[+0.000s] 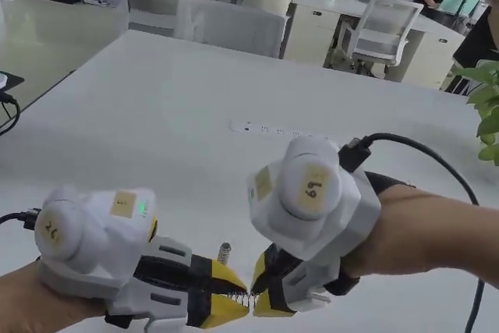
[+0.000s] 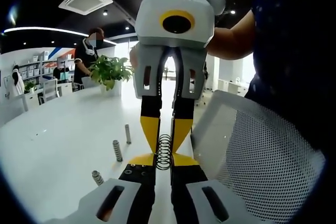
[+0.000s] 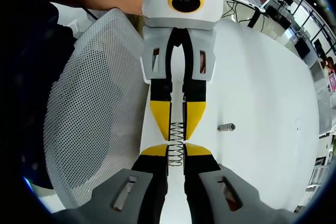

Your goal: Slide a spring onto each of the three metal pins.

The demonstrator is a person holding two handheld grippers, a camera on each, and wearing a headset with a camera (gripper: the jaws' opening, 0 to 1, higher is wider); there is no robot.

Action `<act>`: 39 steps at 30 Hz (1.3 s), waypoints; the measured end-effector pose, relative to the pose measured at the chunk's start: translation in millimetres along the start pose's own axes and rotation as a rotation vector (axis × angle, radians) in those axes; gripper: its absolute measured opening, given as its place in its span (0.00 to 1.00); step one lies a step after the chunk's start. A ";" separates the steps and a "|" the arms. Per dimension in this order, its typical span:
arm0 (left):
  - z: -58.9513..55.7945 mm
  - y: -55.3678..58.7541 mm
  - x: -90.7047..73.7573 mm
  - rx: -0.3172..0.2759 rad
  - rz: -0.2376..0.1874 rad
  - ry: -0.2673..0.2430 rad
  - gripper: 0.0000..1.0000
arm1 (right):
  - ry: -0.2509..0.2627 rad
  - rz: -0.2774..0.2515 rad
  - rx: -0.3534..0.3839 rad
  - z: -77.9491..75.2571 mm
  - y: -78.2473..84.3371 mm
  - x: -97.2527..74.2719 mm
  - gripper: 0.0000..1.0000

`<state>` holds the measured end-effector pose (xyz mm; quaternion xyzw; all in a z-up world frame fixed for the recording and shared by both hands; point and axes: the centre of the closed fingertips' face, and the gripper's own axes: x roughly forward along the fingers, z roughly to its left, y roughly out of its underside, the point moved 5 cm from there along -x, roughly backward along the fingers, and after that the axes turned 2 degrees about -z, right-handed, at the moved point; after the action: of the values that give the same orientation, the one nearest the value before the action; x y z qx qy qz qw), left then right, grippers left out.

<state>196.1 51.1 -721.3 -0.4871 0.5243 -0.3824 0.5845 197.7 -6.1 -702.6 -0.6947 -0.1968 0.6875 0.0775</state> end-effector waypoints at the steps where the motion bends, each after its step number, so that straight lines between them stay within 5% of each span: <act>1: 0.0 -0.1 -0.1 -0.004 -0.001 0.004 0.02 | -0.004 -0.003 0.003 0.3 -0.1 -0.2 0.07; 39: -0.3 -6.2 -2.8 -0.014 -0.025 -0.001 0.02 | -0.010 -0.063 0.073 -0.3 7.1 9.2 0.09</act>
<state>195.8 52.3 -714.5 -0.4980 0.5207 -0.3857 0.5763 199.0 -9.1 -713.8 -0.6814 -0.1938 0.6949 0.1234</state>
